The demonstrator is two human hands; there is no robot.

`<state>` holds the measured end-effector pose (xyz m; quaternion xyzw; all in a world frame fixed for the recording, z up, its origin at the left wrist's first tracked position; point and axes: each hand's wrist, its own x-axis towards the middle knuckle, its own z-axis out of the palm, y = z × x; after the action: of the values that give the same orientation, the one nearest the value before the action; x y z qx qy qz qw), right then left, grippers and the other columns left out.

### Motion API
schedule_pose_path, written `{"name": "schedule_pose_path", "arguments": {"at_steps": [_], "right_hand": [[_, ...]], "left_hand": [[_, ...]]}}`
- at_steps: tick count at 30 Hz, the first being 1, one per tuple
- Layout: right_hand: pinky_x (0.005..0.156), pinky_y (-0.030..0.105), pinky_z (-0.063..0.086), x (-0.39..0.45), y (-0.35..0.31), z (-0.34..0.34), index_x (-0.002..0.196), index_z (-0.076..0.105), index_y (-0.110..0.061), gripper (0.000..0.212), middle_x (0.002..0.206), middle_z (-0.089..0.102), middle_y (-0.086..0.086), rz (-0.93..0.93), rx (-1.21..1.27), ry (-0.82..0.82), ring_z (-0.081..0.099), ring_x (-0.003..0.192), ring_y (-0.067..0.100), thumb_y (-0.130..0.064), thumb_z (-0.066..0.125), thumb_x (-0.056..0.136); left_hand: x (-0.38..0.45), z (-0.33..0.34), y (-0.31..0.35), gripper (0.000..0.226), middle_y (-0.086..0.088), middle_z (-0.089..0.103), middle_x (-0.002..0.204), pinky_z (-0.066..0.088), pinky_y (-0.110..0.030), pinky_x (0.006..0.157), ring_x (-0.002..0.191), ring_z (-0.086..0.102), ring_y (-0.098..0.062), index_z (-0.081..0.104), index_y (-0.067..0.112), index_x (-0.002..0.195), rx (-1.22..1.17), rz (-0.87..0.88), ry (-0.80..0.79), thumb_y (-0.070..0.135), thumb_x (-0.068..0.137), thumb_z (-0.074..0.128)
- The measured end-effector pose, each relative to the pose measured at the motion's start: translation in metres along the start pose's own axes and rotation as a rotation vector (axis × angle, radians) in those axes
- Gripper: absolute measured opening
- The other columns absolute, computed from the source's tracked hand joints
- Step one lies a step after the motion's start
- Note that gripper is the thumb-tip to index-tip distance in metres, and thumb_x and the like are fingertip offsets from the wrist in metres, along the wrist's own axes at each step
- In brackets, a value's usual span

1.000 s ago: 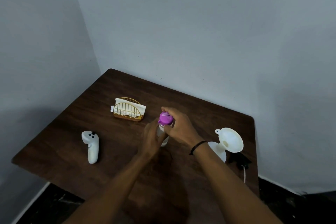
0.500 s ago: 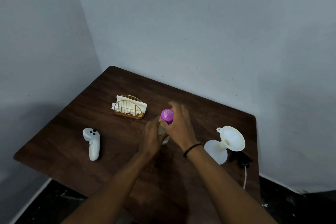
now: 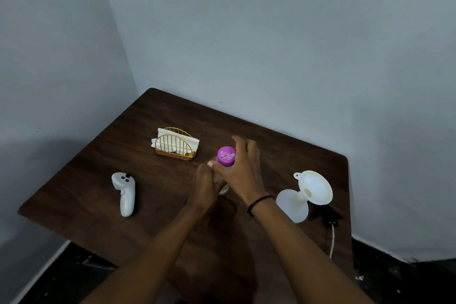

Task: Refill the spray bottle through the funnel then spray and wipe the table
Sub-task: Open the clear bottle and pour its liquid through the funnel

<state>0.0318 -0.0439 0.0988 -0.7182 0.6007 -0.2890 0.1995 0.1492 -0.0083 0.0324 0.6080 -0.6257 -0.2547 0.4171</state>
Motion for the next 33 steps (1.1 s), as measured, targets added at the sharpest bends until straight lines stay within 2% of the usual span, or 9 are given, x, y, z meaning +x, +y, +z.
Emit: {"name": "schedule_pose_path", "arguments": {"at_steps": [4, 6, 9, 13, 16, 20, 24, 28, 33], "right_hand": [[0.098, 0.042, 0.052, -0.005, 0.002, 0.002, 0.140, 0.041, -0.025, 0.073, 0.139, 0.047, -0.001, -0.076, 0.106, -0.024, 0.046, 0.125, 0.015, -0.034, 0.078, 0.078], [0.101, 0.039, 0.050, -0.005, 0.001, 0.004, 0.143, 0.037, -0.027, 0.078, 0.144, 0.041, 0.000, -0.101, 0.093, -0.032, 0.042, 0.129, 0.017, -0.039, 0.077, 0.077], [0.097, 0.033, 0.051, -0.002, -0.001, 0.004, 0.141, 0.038, -0.026, 0.080, 0.137, 0.039, 0.000, -0.008, 0.093, 0.025, 0.042, 0.123, 0.014, -0.051, 0.077, 0.076], [0.101, 0.040, 0.051, -0.004, 0.001, 0.005, 0.143, 0.037, -0.025, 0.077, 0.142, 0.043, 0.001, -0.033, 0.161, -0.057, 0.043, 0.127, 0.016, -0.031, 0.078, 0.079], [0.100, 0.033, 0.046, -0.005, -0.001, 0.008, 0.143, 0.035, -0.029, 0.081, 0.143, 0.031, 0.002, 0.012, 0.086, -0.030, 0.037, 0.127, 0.016, -0.052, 0.074, 0.076], [0.088, 0.034, 0.053, -0.003, -0.003, 0.006, 0.130, 0.050, -0.026, 0.063, 0.123, 0.044, 0.000, 0.033, 0.038, 0.023, 0.044, 0.114, 0.017, -0.050, 0.075, 0.077], [0.094, 0.031, 0.051, -0.004, 0.005, 0.000, 0.136, 0.051, -0.022, 0.065, 0.132, 0.054, 0.000, -0.067, 0.160, -0.036, 0.047, 0.119, 0.014, -0.031, 0.079, 0.078], [0.101, 0.028, 0.048, -0.003, 0.011, -0.009, 0.142, 0.047, -0.021, 0.068, 0.143, 0.049, 0.000, -0.070, 0.251, -0.113, 0.043, 0.128, 0.012, -0.020, 0.077, 0.081], [0.095, 0.033, 0.052, -0.003, 0.010, 0.003, 0.137, 0.045, -0.028, 0.072, 0.131, 0.037, -0.001, 0.022, 0.175, -0.091, 0.041, 0.122, 0.015, -0.046, 0.079, 0.076]], "left_hand": [[0.002, 0.001, -0.002, 0.052, 0.005, 0.058, 0.121, 0.037, -0.012, 0.091, 0.113, 0.053, -0.011, 0.055, 0.013, 0.129, 0.006, 0.000, 0.001, 0.019, 0.082, 0.076], [0.004, 0.003, -0.008, 0.052, 0.007, 0.057, 0.118, 0.033, -0.004, 0.088, 0.112, 0.053, -0.009, 0.057, 0.012, 0.126, 0.039, -0.008, -0.015, 0.018, 0.079, 0.080], [0.003, 0.004, -0.006, 0.053, -0.008, 0.060, 0.123, 0.043, -0.022, 0.092, 0.114, 0.057, -0.019, 0.054, 0.005, 0.128, 0.035, -0.046, -0.025, 0.017, 0.081, 0.077], [0.003, 0.003, -0.011, 0.049, 0.004, 0.062, 0.114, 0.051, -0.032, 0.090, 0.106, 0.056, -0.009, 0.059, 0.013, 0.123, 0.024, -0.024, -0.011, 0.021, 0.079, 0.080], [0.004, 0.006, -0.019, 0.045, 0.007, 0.062, 0.111, 0.055, -0.042, 0.088, 0.103, 0.060, -0.008, 0.060, 0.015, 0.118, -0.004, -0.066, -0.050, 0.024, 0.079, 0.080], [0.002, 0.002, -0.010, 0.056, -0.005, 0.063, 0.121, 0.055, -0.039, 0.088, 0.109, 0.062, -0.019, 0.052, 0.013, 0.129, -0.026, -0.008, -0.018, 0.024, 0.081, 0.078], [0.005, -0.002, -0.001, 0.044, 0.007, 0.062, 0.115, 0.055, -0.040, 0.085, 0.106, 0.060, -0.013, 0.056, 0.020, 0.125, -0.045, 0.073, 0.007, 0.038, 0.086, 0.064], [0.005, 0.002, -0.007, 0.049, 0.002, 0.065, 0.114, 0.055, -0.044, 0.082, 0.104, 0.060, -0.012, 0.057, 0.017, 0.125, -0.019, 0.082, 0.005, 0.049, 0.087, 0.057], [0.004, 0.002, -0.004, 0.050, 0.011, 0.053, 0.116, 0.053, -0.035, 0.086, 0.107, 0.057, -0.013, 0.053, 0.015, 0.131, -0.035, 0.118, 0.007, 0.038, 0.087, 0.059]]}}
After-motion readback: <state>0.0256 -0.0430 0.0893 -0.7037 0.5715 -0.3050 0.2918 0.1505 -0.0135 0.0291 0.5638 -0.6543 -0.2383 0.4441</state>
